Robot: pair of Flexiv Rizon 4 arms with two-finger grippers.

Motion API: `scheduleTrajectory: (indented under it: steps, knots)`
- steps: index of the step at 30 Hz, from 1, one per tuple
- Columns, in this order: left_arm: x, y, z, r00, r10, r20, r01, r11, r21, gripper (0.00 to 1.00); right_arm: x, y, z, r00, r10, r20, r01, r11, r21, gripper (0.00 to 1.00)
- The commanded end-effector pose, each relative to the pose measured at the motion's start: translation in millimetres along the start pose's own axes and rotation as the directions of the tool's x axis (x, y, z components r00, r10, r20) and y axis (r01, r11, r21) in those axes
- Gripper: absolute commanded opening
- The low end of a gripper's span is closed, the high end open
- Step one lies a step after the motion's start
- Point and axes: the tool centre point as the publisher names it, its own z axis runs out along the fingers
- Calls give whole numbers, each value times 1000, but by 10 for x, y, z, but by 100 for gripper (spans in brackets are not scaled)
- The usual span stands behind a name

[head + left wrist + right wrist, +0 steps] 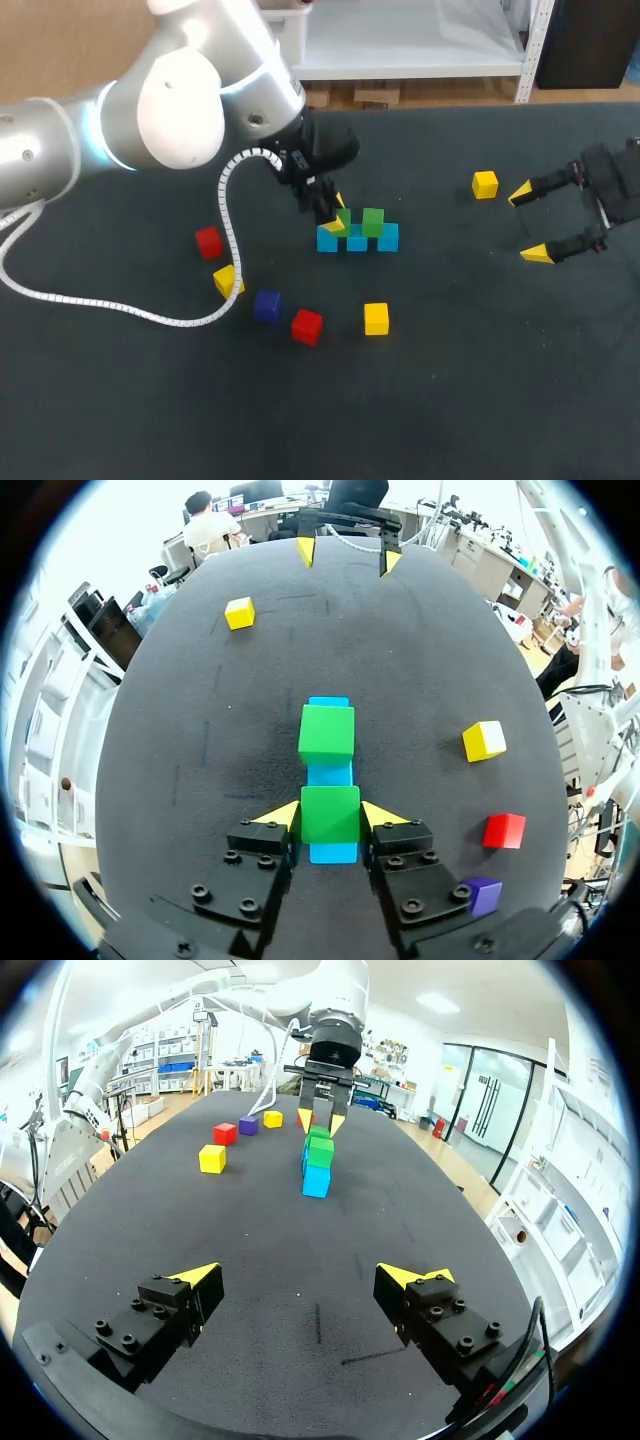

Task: Place the blue cubes, place green cubes on the blue cubes, place the yellow cubes on the green cubes, then place the red cubes on the yellow cubes, and place purple cube on the red cubes.

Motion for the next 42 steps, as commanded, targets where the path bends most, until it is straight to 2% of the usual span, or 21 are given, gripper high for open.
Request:
scheduleTrajectory:
  steps: [1, 7, 12, 36, 38, 40, 41, 42]
  knots:
    - [-9, 22, 7, 1000, 1, -3, -1, 1000, 6, 20, 5, -3, 1, 1000, -1, 3, 1, 1000, 0, 100]
    - [-17, 27, 8, 1000, 3, -4, -3, 1000, 6, 22, 5, -3, 1, 1000, -1, 3, 1, 1000, 0, 100]
    - [-20, 33, 8, 1000, 2, -5, -2, 1000, 5, 30, 5, -3, 1, 1000, -1, 3, 1, 1000, 0, 100]
    - [-13, 26, 4, 1000, -2, -6, 2, 1000, 2, 39, 5, -3, 1, 1000, -1, 3, 1, 1000, 0, 100]
    - [-9, 20, 0, 1000, -3, -5, 3, 1000, 3, 48, 5, -3, 1, 1000, -1, 3, 1, 1000, 0, 100]
    - [-9, 11, -10, 1000, -5, -5, 5, 1000, 3, 76, 5, -3, 1, 1000, -1, 3, 1, 1000, 0, 100]
    - [-11, 6, -19, 1000, -5, -4, 5, 1000, 3, 97, 5, -3, 1, 1000, -1, 3, 1, 1000, 0, 100]
    - [-13, 2, -33, 1000, -5, -3, 5, 1000, 4, 100, 5, -3, 1, 1000, -1, 3, 1, 1000, 0, 100]
